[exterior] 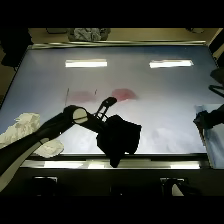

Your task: Fold the shirts.

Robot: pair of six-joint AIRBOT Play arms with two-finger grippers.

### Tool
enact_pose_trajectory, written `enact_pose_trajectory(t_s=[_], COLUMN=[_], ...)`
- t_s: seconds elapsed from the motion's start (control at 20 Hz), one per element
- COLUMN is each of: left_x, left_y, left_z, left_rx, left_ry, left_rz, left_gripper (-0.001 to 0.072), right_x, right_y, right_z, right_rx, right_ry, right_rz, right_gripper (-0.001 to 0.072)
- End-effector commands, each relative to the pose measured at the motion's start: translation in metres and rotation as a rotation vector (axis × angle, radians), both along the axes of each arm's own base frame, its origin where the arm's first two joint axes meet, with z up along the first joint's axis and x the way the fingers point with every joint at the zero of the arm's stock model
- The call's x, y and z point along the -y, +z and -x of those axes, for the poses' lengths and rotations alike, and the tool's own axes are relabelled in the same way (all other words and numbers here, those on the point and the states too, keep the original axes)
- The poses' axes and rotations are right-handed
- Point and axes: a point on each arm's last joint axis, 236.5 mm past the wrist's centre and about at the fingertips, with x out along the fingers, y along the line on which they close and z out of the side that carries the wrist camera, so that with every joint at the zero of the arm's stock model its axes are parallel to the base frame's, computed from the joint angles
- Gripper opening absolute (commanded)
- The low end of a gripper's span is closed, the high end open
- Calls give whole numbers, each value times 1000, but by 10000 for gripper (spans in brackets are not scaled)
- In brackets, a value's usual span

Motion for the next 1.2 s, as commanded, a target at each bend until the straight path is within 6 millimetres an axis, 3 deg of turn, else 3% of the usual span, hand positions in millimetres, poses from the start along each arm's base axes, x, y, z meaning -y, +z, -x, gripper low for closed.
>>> enact_pose_trajectory(t_s=[0.0, 0.1, 0.2, 0.3, 0.35, 0.4, 0.5, 0.55, 0.6, 0.7, 0.9, 0.95, 1.1, 1.15], left_x=[-38, -92, -148, -185, -196, -199, -178, -159, -143, -121, -87, -85, -84, -85], left_y=[27, 50, 54, 43, 28, 10, -27, -43, -55, -74, -94, -101, -111, -110], left_z=[-33, -55, -60, -49, -37, -23, 8, 22, 28, 28, 29, 27, 18, 17], left_rx=[35, 89, 74, 19, -19, -61, -169, -220, -234, -195, -168, -171, -168, -162], left_ry=[13, 38, 104, 172, 200, 215, 249, 262, 281, 318, 292, 309, 351, 347], left_rz=[-62, -132, -213, -233, -237, -232, -145, -78, -29, 6, 0, -8, -16, -15], left_gripper=[720, 720, 720, 706, 630, 618, 622, 682, 689, 689, 665, 593, 137, 34], right_x=[-9, -14, -23, -34, -43, -52, -71, -78, -84, -91, -102, -107, -121, -125], right_y=[-41, -60, -75, -89, -99, -109, -131, -140, -149, -161, -186, -190, -203, -210], right_z=[-24, -32, -38, -38, -34, -30, -23, -20, -17, -11, -1, -2, -5, -4], right_rx=[-123, -179, -219, -252, -276, -296, -325, -341, -357, -390, -479, -479, -474, -474], right_ry=[20, 27, 36, 61, 75, 85, 86, 78, 70, 80, 59, 50, 11, 9], right_rz=[-90, -134, -184, -239, -277, -318, -405, -439, -466, -504, -573, -599, -669, -667], right_gripper=[619, 619, 619, 620, 621, 622, 622, 623, 628, 715, 715, 715, 715, 715])
